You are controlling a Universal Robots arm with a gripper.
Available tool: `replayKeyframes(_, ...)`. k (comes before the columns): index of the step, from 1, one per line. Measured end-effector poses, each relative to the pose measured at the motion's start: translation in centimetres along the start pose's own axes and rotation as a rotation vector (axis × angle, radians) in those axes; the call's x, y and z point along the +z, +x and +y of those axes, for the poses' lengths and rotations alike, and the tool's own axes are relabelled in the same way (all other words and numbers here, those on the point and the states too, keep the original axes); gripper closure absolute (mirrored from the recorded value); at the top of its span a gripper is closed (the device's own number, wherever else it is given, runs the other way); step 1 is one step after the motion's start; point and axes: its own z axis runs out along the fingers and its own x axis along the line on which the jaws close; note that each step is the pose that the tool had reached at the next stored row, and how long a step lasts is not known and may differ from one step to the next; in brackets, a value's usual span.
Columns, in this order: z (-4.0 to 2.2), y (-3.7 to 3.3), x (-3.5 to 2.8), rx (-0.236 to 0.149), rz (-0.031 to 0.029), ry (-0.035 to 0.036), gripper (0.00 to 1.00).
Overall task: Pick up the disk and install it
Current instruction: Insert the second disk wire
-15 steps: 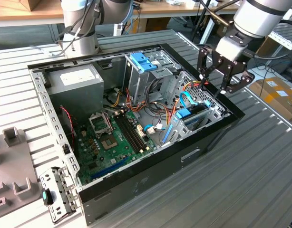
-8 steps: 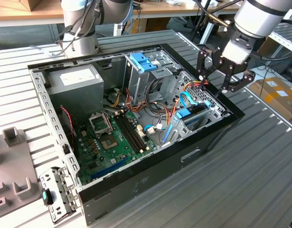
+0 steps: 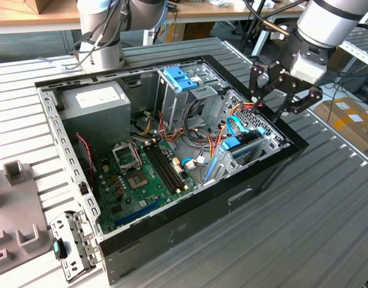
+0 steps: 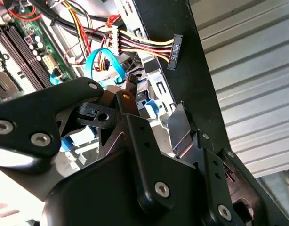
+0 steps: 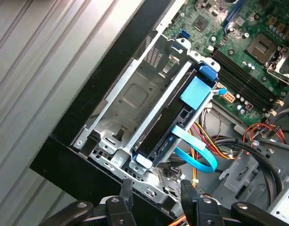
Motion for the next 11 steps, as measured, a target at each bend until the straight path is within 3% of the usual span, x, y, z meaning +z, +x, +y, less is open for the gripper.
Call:
replayKeyframes(1, -0.07, 0.05, 0.01, -0.036, -0.0012, -0.0011, 0.47)
replayKeyframes(6, -0.33, 0.25, 0.05, -0.131, -0.0046, -0.0039, 0.47)
replayKeyframes(11, -0.83, 0.46, 0.07, -0.161, -0.0058, -0.0046, 0.47)
